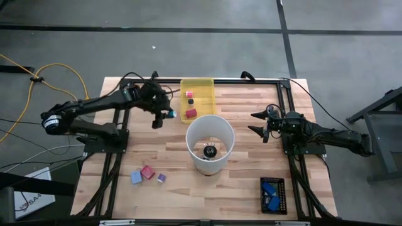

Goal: Pick & Place Office items
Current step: Put the light blue charger adapter into the yellow bin

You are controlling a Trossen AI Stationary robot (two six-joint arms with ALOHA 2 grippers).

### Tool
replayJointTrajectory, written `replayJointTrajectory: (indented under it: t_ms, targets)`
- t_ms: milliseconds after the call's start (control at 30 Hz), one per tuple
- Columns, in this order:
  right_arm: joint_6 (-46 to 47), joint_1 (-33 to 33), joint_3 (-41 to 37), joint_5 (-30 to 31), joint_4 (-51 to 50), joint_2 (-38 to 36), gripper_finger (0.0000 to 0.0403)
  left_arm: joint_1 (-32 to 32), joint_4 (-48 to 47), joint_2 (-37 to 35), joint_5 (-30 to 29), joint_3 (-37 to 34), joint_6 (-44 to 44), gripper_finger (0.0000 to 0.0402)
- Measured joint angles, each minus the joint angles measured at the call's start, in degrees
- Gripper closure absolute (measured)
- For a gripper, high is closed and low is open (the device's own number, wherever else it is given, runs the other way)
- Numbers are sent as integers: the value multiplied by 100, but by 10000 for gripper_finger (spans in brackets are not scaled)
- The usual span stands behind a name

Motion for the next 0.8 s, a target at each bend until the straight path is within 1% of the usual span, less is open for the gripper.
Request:
replayJointTrajectory:
  t_ms: [200, 333, 667, 800]
  targets:
    - [2, -1, 0, 0, -2, 1, 78, 381, 0, 2, 9, 0, 155, 275]
    - [2, -2, 0, 0, -2, 0, 78, 516, 0, 2, 10, 0, 151, 275]
    - [2, 0, 0, 0, -2, 0, 78, 536, 34, 10, -30, 0, 144, 275]
    - [0, 0, 0, 0, -2, 1, 78, 536, 179, 183, -57, 12, 140, 275]
